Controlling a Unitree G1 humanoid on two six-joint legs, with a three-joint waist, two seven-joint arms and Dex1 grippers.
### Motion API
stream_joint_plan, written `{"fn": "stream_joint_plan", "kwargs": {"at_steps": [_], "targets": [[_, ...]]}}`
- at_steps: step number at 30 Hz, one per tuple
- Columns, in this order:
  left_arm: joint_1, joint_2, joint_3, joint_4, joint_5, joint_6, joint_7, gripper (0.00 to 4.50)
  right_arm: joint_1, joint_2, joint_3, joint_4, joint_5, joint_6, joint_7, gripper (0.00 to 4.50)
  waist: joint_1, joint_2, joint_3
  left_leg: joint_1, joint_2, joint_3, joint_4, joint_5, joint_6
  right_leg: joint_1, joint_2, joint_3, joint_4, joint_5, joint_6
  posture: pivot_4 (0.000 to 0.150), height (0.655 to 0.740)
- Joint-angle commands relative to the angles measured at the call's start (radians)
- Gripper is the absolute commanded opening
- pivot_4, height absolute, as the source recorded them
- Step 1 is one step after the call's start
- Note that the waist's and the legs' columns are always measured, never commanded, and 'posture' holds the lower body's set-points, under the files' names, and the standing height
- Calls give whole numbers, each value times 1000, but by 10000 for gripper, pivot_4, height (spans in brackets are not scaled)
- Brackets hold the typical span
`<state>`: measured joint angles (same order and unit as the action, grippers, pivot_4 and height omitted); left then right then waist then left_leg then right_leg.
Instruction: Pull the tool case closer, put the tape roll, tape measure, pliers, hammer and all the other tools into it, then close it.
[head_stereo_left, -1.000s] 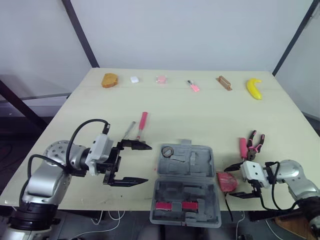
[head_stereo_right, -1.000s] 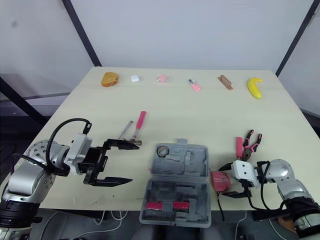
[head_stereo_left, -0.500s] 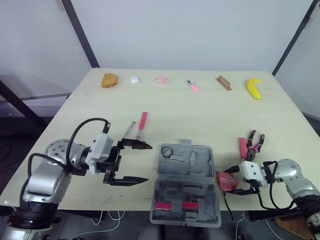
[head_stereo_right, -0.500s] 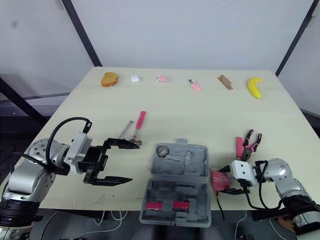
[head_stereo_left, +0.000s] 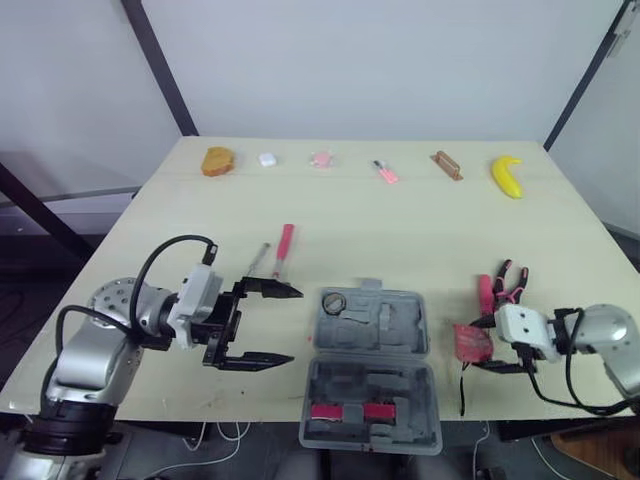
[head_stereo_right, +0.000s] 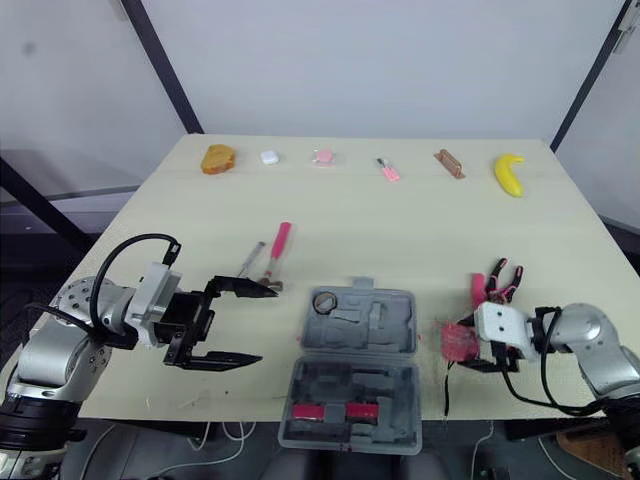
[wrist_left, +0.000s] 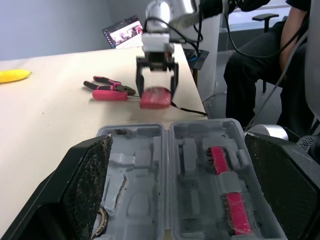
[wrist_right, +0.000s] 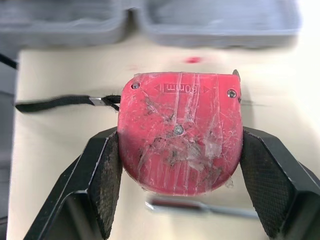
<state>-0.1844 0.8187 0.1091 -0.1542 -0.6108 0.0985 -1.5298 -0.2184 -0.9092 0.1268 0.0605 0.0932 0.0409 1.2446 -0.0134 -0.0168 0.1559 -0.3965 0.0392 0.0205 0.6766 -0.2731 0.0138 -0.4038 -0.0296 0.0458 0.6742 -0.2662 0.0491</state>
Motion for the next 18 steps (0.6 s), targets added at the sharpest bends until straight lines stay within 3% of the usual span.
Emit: {"fn": "stream_joint_plan", "kwargs": {"at_steps": [1,4,8,18], "targets": [[6,-7,16,2,-7,-23,-6,45000,-27,-39,-9,-173,23,245,-12,28791,1,0,0,0,0,0,0,0,0,0,0,0,0,0,0,1500,7400],[3,-12,16,11,-4,-26,1,45000,-83,-58,36,-255,-15,374,-20,28791,1,0,0,0,0,0,0,0,0,0,0,-1,0,0,0,1500,7400],[4,-30,15,17,0,-33,28,45000,-278,-21,169,-340,-76,586,-12,28791,-2,0,0,-1,0,0,0,0,0,-2,0,0,0,0,0,1500,7400],[37,-49,29,-17,3,-28,97,45000,-563,117,491,-267,-262,740,-8,28791,-1,0,1,-6,0,1,0,0,0,-7,-1,0,2,0,-1,1500,7400]]}}
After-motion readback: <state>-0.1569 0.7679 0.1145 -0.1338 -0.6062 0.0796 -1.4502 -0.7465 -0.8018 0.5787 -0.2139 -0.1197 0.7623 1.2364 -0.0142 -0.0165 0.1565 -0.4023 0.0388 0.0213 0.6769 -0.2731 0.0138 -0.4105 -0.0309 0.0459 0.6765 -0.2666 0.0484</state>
